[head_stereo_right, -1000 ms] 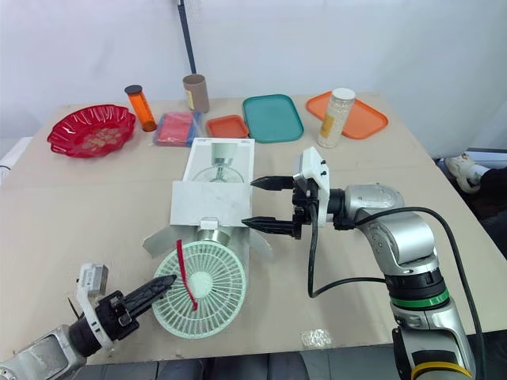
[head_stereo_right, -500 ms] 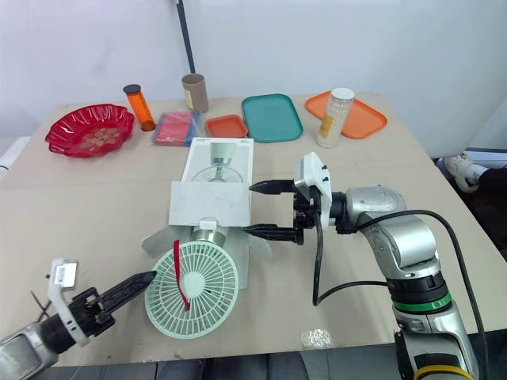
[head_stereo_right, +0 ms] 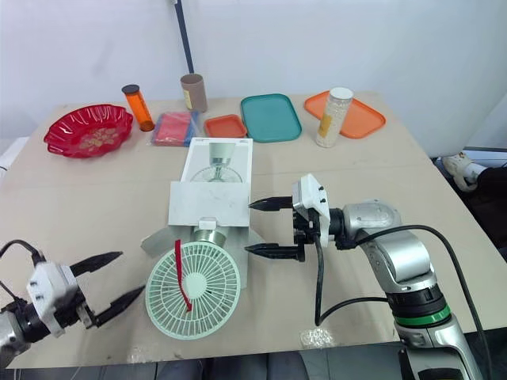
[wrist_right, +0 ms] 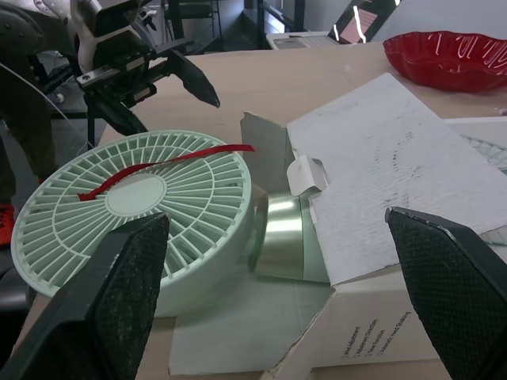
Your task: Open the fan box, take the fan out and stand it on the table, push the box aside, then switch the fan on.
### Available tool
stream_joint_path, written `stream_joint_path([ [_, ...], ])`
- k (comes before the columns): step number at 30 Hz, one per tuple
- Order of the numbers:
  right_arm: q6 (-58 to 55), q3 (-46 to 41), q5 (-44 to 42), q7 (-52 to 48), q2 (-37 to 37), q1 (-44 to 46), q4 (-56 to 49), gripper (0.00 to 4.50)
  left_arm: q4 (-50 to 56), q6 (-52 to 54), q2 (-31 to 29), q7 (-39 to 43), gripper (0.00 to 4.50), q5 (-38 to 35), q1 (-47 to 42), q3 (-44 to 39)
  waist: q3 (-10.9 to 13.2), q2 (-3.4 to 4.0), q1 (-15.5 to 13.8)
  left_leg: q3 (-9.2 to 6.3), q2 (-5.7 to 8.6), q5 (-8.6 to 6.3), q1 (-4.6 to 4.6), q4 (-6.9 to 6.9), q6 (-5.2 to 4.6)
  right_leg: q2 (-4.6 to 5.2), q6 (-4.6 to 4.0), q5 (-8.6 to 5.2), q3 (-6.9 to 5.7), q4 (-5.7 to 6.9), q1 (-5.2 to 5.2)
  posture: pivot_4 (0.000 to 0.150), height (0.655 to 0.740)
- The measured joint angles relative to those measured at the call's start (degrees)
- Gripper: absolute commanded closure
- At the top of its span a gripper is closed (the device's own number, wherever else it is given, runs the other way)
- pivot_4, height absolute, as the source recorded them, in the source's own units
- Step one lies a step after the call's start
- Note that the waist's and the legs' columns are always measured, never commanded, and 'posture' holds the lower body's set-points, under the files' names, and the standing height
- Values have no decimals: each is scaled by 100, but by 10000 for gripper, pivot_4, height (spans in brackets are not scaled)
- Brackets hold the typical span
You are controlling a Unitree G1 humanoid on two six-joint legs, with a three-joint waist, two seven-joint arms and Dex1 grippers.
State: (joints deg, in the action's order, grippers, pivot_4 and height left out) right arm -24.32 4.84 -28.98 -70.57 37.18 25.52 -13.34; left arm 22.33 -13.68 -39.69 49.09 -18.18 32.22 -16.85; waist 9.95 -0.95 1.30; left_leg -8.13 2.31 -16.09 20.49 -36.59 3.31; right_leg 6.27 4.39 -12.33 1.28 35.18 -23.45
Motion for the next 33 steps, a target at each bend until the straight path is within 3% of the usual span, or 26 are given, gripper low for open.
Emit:
stream_joint_path([
  [6,87,45,62,-19,-3,0,46,0,-1232,-2286,-16,146,413,1078,-296,-70,1,-2,-2,-1,0,0,0,-1,0,0,29,17,-1,-1,0,1500,7384],
  [8,123,147,126,-15,-38,-1,188,0,-1775,-3762,-25,-134,413,1840,-773,-281,0,-3,-6,-2,-1,0,-1,-2,0,0,31,23,-2,-2,1,1500,7384],
  [12,165,194,153,4,-71,-1,216,0,-2159,-4918,-23,-388,413,2317,-1123,-342,0,-3,5,1,-1,0,-1,-1,0,0,32,25,-2,-4,-1,1500,7384],
  [13,180,195,189,47,-72,-7,218,0,-2564,-5782,44,-667,413,2750,-1328,-466,0,-3,6,1,-1,0,-1,-1,0,0,33,25,-2,-4,-3,1500,7384],
  [23,246,193,226,68,-71,-2,286,0,-3409,-7438,1,-1410,413,3741,-2222,-651,-1,-2,2,1,-1,2,-7,-5,-1,-2,43,36,-4,-3,4,1500,7384],
  [33,141,-244,-179,-45,437,-598,-442,0,-3550,-7822,-21,-2111,413,4699,-2498,-487,-1,-1,1,5,-3,2,-15,-5,-4,-3,55,41,-6,-1,9,1500,7384],
])
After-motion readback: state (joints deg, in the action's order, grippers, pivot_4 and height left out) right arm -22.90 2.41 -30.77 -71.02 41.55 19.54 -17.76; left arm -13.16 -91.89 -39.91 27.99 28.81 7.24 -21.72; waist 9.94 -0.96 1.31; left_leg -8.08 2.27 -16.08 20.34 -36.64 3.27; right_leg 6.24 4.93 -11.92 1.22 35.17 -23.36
